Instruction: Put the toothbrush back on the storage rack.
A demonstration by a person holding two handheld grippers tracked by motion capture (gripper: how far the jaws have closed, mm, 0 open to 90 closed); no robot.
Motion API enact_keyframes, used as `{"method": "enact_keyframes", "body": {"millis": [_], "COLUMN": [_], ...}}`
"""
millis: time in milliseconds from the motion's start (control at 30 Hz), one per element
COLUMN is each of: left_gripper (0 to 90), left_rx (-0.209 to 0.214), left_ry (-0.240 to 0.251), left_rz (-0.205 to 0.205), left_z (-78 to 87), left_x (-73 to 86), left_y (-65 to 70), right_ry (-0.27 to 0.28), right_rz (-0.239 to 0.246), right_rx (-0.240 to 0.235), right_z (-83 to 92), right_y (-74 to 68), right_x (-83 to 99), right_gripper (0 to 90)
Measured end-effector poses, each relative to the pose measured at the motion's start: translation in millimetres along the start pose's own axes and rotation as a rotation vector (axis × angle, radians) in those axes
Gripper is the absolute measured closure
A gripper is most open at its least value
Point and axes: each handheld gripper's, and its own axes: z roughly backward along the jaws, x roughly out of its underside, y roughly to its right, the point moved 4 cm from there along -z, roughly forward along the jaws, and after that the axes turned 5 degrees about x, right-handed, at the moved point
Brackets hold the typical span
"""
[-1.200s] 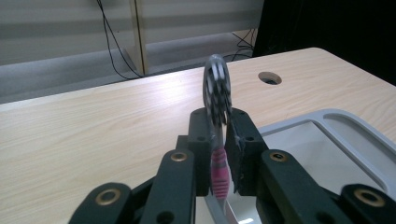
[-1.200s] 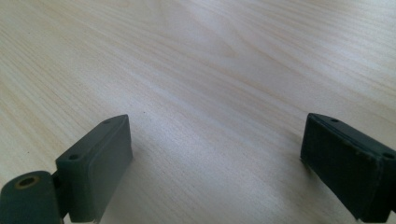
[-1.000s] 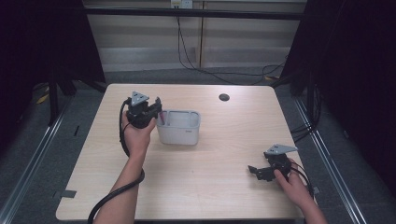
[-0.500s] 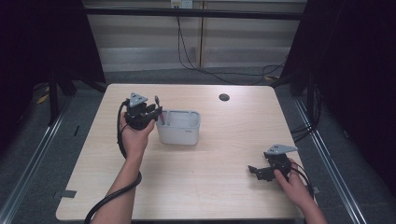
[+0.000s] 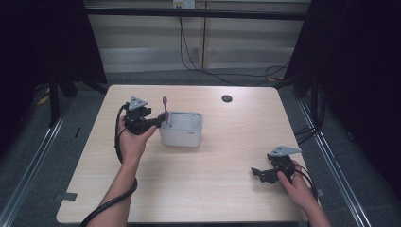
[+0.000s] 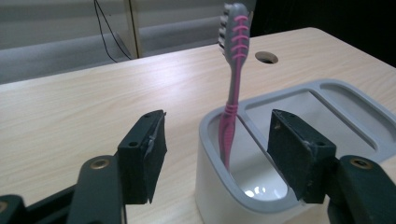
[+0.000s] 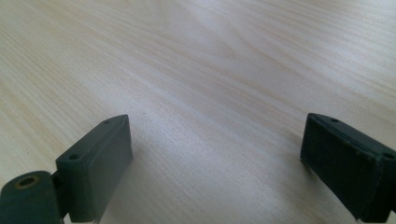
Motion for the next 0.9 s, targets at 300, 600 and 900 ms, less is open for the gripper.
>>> {"method": "enact_keyframes", "body": {"millis": [300,600,900], "left_gripper": [34.7,34.1,32.9], "left_rx": [0.014,0.022,0.025], "left_ry": [-0.012,0.001,-0.012], "left_rz": [-0.015,-0.012,-0.017], "left_z": [10.2,21.7,30.5], "left_x": [5.3,12.5,28.6], "left_y": [-1.6,-3.4,-6.5], "right_ry": [-0.002,-0.002,-0.002], "right_rz": [-0.001,-0.001,-0.001], "right_rx": [0.001,0.001,0.001], "right_z": [0.1,0.1,0.1], "right_y": [-0.2,-0.3,-0.3], "right_x": [0.0,0.0,0.0], "right_gripper": [8.4,8.4,8.4]}}
